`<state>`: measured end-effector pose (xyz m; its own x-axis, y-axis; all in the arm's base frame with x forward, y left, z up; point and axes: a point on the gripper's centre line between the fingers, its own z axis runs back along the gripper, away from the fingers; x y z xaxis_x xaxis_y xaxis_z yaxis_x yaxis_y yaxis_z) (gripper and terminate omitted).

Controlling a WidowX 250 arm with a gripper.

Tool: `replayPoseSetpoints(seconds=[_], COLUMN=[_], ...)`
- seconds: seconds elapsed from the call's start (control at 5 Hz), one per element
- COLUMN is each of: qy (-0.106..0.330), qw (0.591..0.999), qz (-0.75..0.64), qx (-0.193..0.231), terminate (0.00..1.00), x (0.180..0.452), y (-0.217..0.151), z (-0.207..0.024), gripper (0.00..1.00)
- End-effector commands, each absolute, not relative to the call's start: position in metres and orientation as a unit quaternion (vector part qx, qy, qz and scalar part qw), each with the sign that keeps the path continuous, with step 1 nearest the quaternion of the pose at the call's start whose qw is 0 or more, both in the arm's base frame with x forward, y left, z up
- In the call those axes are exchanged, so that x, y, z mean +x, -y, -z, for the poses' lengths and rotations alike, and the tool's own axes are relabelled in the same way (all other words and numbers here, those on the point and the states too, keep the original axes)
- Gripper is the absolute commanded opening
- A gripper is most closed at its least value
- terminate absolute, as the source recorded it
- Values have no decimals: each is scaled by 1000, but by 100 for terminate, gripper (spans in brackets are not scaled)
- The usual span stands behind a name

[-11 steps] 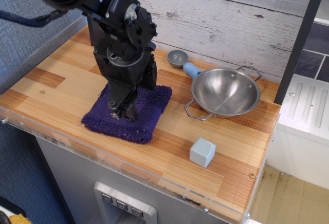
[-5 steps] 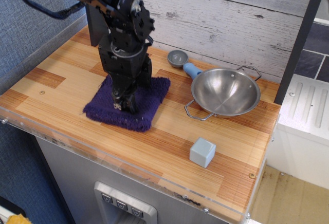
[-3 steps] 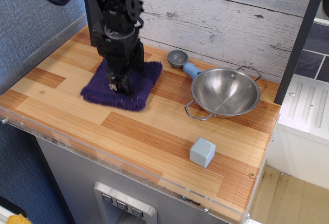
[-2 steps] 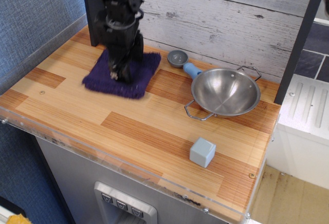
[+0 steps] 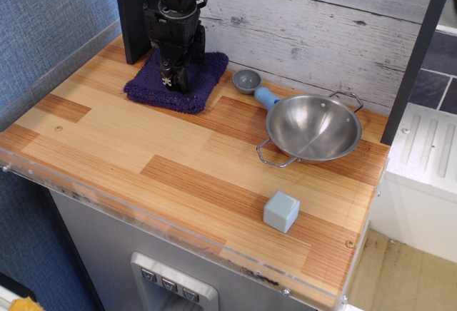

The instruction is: Move the cloth to the left of the bowl.

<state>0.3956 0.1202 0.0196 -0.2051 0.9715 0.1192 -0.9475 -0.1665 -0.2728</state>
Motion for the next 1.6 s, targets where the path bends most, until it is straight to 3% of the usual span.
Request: replayPoseSetpoints(seconds=[0.0, 0.6, 0.8, 1.2, 1.4], qy=[151, 198, 210, 255, 255], qw=[631, 629, 627, 612, 612], qz=[-760, -747, -745, -743, -743], qx=[-50, -78, -87, -90, -90], terminate=[0, 0, 0, 0, 0], x=[388, 388, 371, 346, 346], y=[-99, -95, -120, -126, -126], z=[-35, -82, -102, -135, -135], gripper=[100, 100, 100, 100, 100])
